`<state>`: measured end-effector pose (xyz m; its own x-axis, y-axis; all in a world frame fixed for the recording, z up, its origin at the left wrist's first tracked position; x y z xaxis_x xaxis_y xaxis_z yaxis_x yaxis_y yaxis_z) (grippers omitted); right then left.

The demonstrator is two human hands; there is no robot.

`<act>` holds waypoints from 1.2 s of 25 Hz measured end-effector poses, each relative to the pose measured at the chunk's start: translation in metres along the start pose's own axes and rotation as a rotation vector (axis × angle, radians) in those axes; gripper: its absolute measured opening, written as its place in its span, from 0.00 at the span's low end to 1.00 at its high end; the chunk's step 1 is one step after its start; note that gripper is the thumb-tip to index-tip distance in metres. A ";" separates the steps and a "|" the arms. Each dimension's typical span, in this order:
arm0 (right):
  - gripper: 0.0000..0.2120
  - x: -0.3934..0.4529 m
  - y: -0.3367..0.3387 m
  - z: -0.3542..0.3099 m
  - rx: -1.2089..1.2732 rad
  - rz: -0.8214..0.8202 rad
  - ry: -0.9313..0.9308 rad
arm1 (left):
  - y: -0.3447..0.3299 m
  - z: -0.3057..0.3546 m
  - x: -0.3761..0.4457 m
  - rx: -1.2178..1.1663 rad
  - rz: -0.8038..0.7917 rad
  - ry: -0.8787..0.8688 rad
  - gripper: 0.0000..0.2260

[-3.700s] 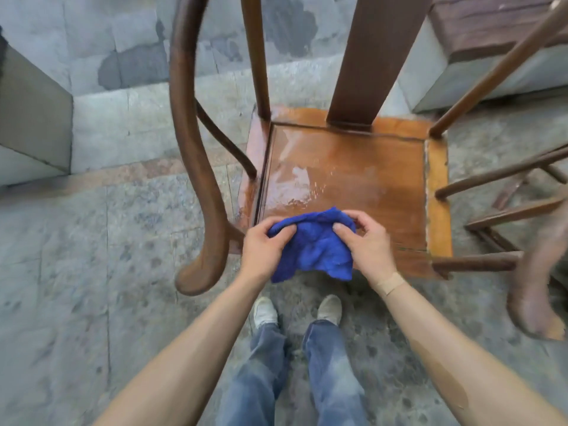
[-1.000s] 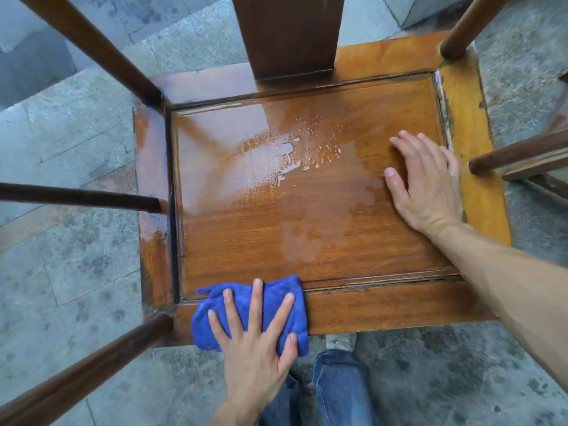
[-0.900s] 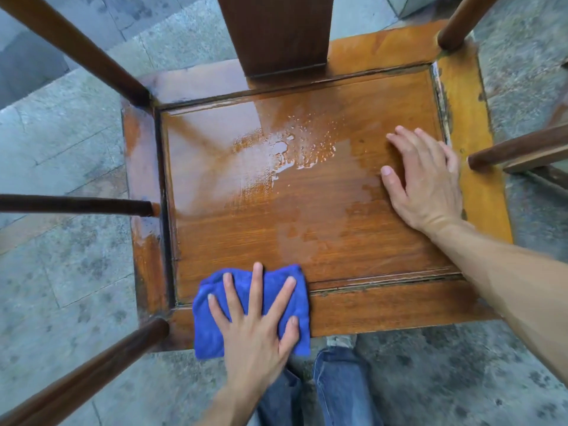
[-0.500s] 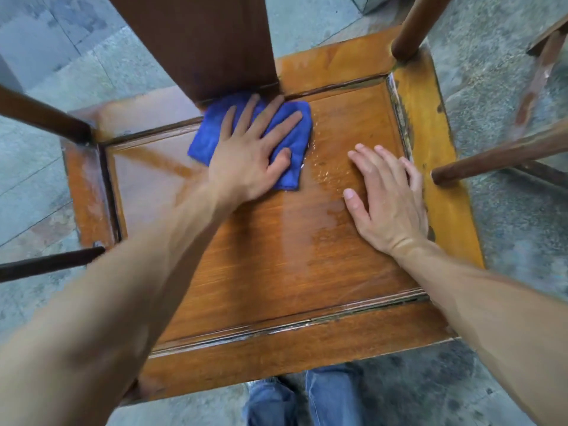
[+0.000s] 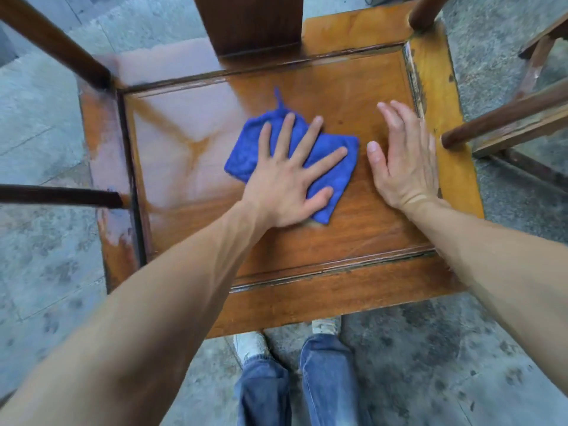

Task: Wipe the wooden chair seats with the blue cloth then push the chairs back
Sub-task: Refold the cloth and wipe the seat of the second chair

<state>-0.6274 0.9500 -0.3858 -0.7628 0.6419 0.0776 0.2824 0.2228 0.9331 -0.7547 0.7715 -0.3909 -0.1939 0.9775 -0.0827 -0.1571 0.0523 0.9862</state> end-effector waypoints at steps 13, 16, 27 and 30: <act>0.25 -0.003 0.008 0.019 -0.060 -0.120 0.138 | -0.028 0.097 -0.164 -0.128 -0.084 0.720 0.36; 0.25 -0.001 0.005 0.019 -0.012 -0.110 0.113 | -0.025 0.121 -0.112 -0.098 -0.094 0.635 0.36; 0.33 -0.002 0.002 0.021 -0.091 -0.107 0.055 | 0.012 -0.015 0.171 0.050 -0.025 0.235 0.30; 0.34 0.001 0.000 0.022 -0.104 -0.118 0.052 | 0.022 -0.028 0.228 -0.001 -0.033 0.290 0.29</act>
<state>-0.6152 0.9674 -0.3932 -0.8169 0.5765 -0.0187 0.1298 0.2154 0.9679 -0.8294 0.9895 -0.3921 -0.4573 0.8763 -0.1519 -0.1683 0.0825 0.9823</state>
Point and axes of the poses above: each hand's wrist, its own x-axis towards the middle knuckle, its own y-axis out of the back of the hand, z = x × y, the point moved 3 cm from there along x, towards the middle knuckle, and after that the axes turned 6 degrees about -y, right-handed, at the moved point
